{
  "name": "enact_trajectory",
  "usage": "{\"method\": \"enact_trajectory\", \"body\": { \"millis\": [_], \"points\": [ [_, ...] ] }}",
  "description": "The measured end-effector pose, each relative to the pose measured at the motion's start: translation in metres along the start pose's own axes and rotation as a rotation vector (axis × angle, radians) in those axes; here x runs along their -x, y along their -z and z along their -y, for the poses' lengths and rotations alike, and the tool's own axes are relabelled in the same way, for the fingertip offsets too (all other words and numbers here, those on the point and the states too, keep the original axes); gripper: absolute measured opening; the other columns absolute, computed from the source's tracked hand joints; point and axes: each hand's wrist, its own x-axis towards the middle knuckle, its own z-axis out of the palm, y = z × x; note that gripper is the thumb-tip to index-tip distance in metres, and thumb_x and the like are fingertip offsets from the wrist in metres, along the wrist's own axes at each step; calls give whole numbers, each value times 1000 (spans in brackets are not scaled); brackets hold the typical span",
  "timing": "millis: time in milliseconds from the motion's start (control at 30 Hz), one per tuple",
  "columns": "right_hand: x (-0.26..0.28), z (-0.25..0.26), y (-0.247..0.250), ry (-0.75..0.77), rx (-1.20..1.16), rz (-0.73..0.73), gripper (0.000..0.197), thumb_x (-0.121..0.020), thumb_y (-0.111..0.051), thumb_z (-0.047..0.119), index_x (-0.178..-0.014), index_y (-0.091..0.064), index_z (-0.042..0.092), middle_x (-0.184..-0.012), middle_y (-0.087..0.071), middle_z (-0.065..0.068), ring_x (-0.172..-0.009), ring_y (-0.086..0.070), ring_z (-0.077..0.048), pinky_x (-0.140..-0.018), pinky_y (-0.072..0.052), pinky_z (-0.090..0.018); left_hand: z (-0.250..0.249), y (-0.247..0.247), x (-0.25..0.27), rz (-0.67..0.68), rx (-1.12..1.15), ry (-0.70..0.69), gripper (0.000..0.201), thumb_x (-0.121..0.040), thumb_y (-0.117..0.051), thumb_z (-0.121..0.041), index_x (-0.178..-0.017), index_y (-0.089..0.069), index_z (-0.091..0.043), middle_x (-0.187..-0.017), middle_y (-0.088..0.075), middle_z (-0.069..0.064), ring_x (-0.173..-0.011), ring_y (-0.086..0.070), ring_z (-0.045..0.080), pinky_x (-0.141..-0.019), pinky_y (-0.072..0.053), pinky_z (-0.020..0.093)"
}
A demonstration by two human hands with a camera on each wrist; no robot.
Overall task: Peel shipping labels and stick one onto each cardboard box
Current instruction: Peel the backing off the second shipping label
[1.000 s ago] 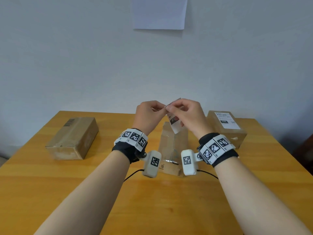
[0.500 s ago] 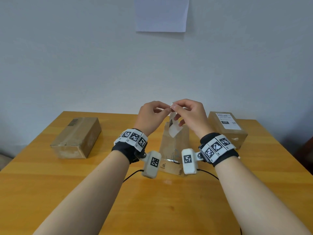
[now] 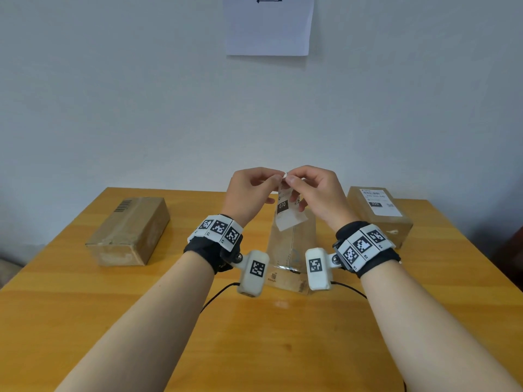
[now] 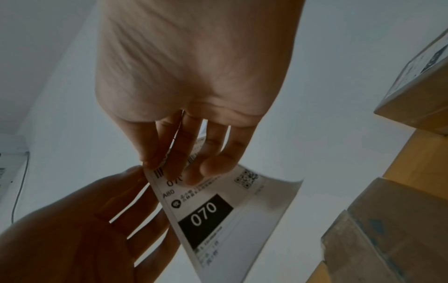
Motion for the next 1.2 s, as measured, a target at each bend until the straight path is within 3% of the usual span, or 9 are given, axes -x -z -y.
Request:
{"method": "enact_trajectory", "body": {
  "millis": [300,633,800,900,1033,1200],
  "points": [
    [0,2,0,11,17,0,14,-101,-67,18,-92,-76,24,-90,-77,-2,-69,-70,-15,-50,-52,-28,0,-1,0,-6,0,-7,15,-100,-67,-15,-98,-82,-18,-93,-82,-2,-92,-78,13,-73,-65,33],
    [0,3,-1,22,-34,-29,4,-97,-73,18,-93,-71,18,-90,-75,-9,-69,-70,-20,-51,-52,-33,0,-1,1,-5,-7,-7,16,-101,-66,-17,-96,-81,-17,-93,-82,-1,-91,-78,14,-70,-63,29],
    [-1,2,-1,74,-2,-47,14,-93,-77,15,-92,-74,29,-86,-75,3,-73,-73,-16,-57,-53,-20,1,1,0,-4,3,23,20,-102,-67,-23,-94,-81,-10,-92,-81,3,-90,-79,15,-73,-65,33],
    [-2,2,-1,69,17,-35,16,-92,-78,17,-89,-77,32,-86,-77,4,-73,-72,-12,-57,-52,-18,1,1,0,-3,-2,39,20,-102,-68,-24,-92,-80,-10,-91,-81,4,-89,-79,16,-75,-66,34],
    [-4,0,0,102,38,-27,9,-92,-80,18,-91,-79,27,-94,-73,3,-79,-71,-15,-57,-51,-21,0,2,1,-1,11,68,22,-103,-65,-21,-89,-80,-13,-86,-81,-2,-84,-78,12,-74,-65,33],
    [-6,-2,1,133,50,-13,5,-91,-81,20,-92,-79,24,-94,-71,8,-82,-69,-14,-64,-55,-29,-2,2,4,7,51,104,22,-103,-65,-20,-89,-80,-14,-88,-81,-1,-85,-78,13,-74,-66,35]
  ]
}}
